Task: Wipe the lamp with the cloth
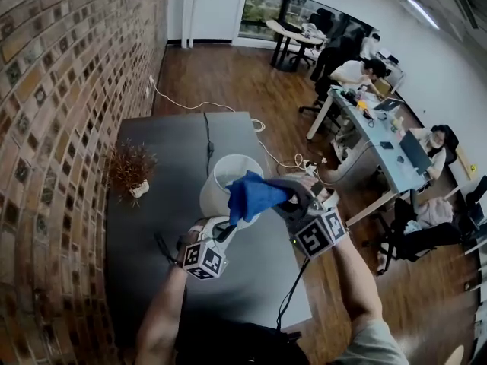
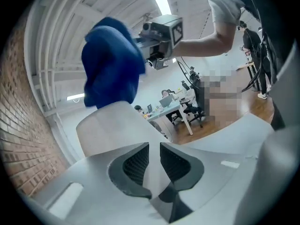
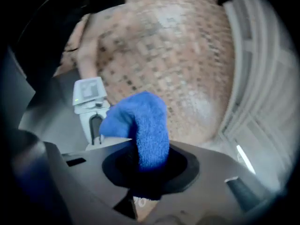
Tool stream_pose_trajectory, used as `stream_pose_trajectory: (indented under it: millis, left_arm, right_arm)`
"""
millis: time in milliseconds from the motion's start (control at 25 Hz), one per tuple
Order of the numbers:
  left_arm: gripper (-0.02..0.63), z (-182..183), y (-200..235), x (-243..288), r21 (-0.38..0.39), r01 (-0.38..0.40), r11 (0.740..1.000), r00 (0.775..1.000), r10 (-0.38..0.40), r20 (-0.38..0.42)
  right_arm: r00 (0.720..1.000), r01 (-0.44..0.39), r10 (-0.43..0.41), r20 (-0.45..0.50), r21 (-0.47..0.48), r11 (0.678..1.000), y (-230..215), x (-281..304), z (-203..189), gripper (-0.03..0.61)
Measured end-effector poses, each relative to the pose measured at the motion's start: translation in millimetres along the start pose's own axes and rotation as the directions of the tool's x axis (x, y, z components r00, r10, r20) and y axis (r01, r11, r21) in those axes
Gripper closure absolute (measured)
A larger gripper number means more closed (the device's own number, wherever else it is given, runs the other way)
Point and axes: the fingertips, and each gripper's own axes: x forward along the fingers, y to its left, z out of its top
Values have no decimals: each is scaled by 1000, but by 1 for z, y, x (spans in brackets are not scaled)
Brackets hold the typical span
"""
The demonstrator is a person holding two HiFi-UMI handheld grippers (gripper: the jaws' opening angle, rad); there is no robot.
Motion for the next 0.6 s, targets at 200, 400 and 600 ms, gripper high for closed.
stream_pose_trajectory:
  millis: [200, 400, 600]
  left_arm:
    - [534, 2, 0, 3, 10, 2, 1000, 1000, -2, -1]
    - [534, 4, -4, 4, 44, 32, 999, 999, -32, -9]
    - [534, 7, -3, 6, 48, 33, 998, 999, -32, -10]
  right_arm:
    - [921, 158, 13, -389, 405, 901, -30, 12, -104, 485]
    - [887, -80, 233, -399, 363, 928, 55, 44, -49, 485]
    - [883, -74, 155, -443, 195, 978, 63, 57, 8, 482]
